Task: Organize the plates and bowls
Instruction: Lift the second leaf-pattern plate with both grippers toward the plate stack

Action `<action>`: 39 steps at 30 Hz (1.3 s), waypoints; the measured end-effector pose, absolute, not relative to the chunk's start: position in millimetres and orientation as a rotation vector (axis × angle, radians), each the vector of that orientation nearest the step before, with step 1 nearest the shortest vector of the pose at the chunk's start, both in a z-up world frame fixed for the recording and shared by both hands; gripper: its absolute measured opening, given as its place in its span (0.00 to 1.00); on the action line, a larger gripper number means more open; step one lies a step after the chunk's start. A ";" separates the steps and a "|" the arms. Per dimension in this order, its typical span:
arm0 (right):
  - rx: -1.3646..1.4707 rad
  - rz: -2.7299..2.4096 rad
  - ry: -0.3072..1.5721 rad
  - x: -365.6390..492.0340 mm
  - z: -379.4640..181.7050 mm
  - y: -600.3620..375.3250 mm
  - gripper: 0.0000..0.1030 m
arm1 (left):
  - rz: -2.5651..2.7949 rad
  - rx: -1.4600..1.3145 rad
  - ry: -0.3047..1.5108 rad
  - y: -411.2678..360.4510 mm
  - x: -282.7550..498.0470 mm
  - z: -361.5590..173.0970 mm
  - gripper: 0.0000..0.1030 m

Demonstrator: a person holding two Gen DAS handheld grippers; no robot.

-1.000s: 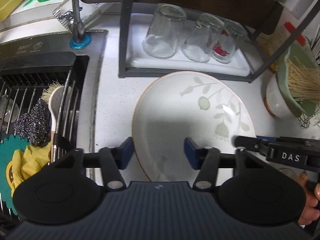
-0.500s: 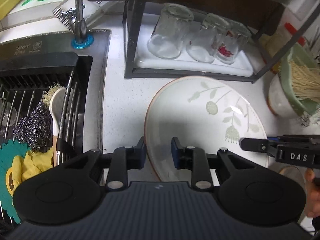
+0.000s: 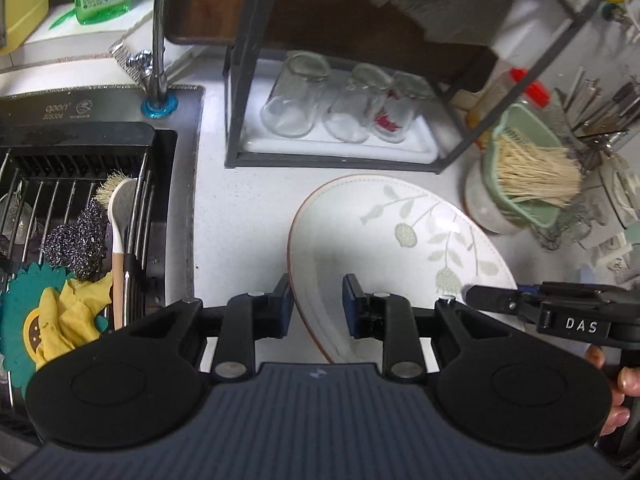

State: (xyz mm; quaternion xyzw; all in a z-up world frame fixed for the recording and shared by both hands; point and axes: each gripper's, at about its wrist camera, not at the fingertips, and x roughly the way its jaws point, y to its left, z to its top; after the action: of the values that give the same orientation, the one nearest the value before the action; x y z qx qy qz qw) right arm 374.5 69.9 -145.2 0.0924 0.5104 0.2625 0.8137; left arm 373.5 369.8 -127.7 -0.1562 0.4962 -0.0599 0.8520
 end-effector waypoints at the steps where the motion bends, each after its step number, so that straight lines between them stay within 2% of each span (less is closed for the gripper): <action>1: 0.205 0.559 1.086 369.1 -142.0 67.3 0.22 | -0.130 -0.329 1.041 367.6 368.7 -122.8 0.29; 13: 0.239 0.553 0.988 318.3 -93.6 27.0 0.22 | -0.179 -0.324 1.015 333.0 321.4 -80.5 0.29; 20: 0.280 0.534 0.932 293.7 -87.2 -7.6 0.22 | -0.214 -0.344 1.060 300.6 297.6 -94.9 0.29; 28: 0.233 0.481 0.963 266.4 -117.9 -33.8 0.22 | -0.216 -0.304 1.114 259.5 281.3 -132.2 0.29; 39: 0.275 0.410 0.998 253.2 -171.2 -59.7 0.22 | -0.208 -0.171 1.190 223.4 302.8 -164.5 0.29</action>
State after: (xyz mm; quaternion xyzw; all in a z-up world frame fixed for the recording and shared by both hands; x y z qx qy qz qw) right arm 253.2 -59.7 -171.2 0.1307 0.4736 0.1946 0.8490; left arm 302.8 223.4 -164.5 -0.0805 0.5589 -0.0976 0.8196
